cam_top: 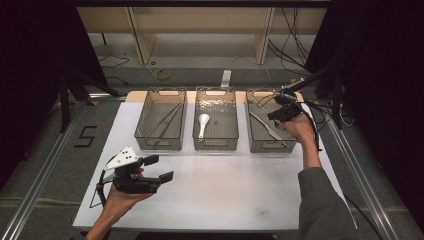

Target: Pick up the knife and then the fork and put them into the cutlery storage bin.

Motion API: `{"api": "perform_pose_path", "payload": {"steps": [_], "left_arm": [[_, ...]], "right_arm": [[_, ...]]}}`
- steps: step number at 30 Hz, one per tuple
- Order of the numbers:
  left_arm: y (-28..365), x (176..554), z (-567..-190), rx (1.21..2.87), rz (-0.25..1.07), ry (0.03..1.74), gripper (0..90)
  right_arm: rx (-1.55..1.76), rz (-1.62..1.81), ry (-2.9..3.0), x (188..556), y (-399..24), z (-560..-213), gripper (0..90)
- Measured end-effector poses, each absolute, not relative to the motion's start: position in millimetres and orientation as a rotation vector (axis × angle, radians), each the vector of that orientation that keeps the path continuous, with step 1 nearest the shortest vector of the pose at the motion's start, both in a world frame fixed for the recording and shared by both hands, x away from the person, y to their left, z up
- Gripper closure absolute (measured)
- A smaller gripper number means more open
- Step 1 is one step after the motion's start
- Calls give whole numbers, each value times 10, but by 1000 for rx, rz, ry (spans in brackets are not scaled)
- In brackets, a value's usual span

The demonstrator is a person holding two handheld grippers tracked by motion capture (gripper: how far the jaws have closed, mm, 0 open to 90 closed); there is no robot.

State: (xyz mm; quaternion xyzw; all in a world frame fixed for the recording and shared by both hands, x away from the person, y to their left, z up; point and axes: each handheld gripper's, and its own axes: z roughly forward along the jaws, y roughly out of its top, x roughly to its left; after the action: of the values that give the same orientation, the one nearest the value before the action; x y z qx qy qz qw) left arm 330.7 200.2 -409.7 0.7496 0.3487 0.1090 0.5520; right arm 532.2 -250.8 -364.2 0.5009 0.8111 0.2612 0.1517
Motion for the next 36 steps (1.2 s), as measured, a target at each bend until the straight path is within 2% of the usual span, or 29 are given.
{"api": "perform_pose_path", "payload": {"steps": [22,23,36], "left_arm": [[2002,3308,-4098,1770,254,826,158],[2003,3308,-4098,1770,254,826,158],[2020,3314,-4099,1759,245,837,158]], "right_arm": [[1512,730,2277,5514,-2433,-3869,836],[1518,739,2263,5520,-2426,-3873,769],[1513,822,2247,5429,-2434,-3753,507]]}}
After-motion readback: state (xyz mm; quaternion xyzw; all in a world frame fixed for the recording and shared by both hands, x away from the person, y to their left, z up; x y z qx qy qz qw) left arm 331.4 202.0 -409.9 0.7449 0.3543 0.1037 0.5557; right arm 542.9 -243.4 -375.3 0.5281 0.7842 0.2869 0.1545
